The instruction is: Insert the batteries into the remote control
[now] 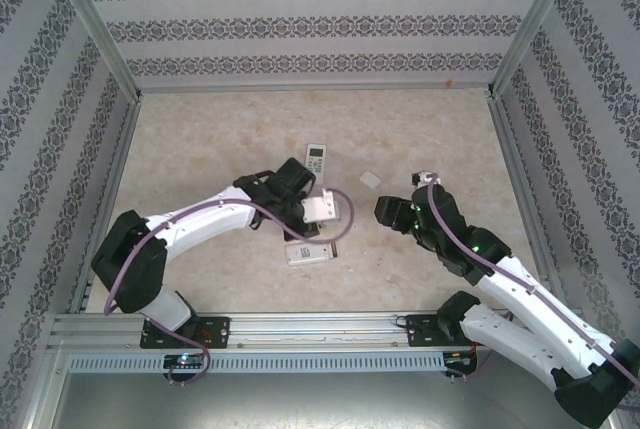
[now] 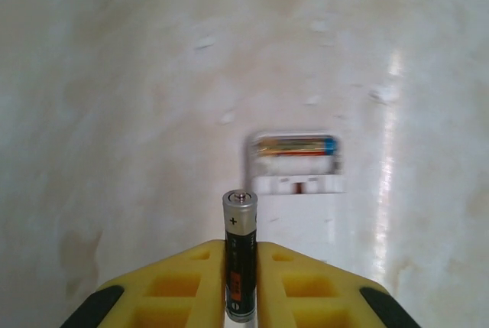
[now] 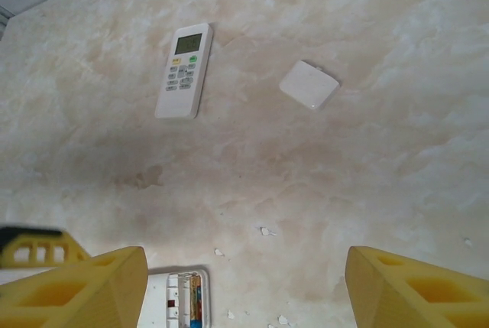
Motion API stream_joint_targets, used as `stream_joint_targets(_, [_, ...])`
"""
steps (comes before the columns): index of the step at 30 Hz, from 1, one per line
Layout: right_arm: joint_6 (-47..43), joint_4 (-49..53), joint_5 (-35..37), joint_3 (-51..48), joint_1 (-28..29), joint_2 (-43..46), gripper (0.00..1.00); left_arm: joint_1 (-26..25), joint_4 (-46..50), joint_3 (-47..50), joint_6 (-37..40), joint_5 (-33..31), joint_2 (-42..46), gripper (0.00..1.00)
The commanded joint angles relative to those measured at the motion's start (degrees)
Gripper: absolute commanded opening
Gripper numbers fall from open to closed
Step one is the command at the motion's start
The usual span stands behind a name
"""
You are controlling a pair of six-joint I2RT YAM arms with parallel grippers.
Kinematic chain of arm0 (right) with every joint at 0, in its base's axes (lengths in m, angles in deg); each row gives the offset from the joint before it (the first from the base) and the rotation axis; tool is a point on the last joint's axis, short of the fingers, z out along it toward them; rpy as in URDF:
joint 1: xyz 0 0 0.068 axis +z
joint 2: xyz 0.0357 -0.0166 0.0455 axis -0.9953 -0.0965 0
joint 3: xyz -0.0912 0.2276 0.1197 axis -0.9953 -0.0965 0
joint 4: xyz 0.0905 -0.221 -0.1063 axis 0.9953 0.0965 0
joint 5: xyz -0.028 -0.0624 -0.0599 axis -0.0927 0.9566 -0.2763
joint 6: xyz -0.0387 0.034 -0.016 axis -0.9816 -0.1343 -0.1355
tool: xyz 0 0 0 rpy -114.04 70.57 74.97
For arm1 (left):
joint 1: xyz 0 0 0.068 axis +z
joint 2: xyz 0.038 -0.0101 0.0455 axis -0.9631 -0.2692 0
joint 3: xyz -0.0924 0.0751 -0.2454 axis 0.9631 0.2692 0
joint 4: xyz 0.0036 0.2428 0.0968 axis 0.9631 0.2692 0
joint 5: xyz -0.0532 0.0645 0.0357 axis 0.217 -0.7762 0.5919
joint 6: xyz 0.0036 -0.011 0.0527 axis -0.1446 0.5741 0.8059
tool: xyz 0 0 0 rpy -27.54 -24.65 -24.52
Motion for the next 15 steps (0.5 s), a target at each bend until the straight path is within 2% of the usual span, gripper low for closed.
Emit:
stream_joint_targets(1, [-2.44,3.22,-0.48,1.06,-1.28,2.05,0.72,-4.96,4.33,-5.36,15.34,1.17,-3.35,0.17])
stream_joint_targets(4, [-2.54,5.58,0.82,1.84,-3.51,4.51,0.73,-10.49,4.99,-8.74,20.02,-1.49,-8.29,0.16])
stream_joint_targets(7, [-1.87,8.06,2.60,2.37,-6.07,7.80,0.73,-14.97,2.91,-10.82,25.07,-6.73,-14.02,0.16])
stream_joint_targets(9, [-2.20,9.80,3.65,2.80,-7.59,10.00,0.73,-16.37,1.73,-12.58,28.05,-9.29,-17.52,0.15])
stream_joint_targets(15, [-3.62,12.71,3.22,3.23,-9.91,14.27,0.79,-17.72,1.44,-16.83,33.90,-11.80,-24.37,0.13])
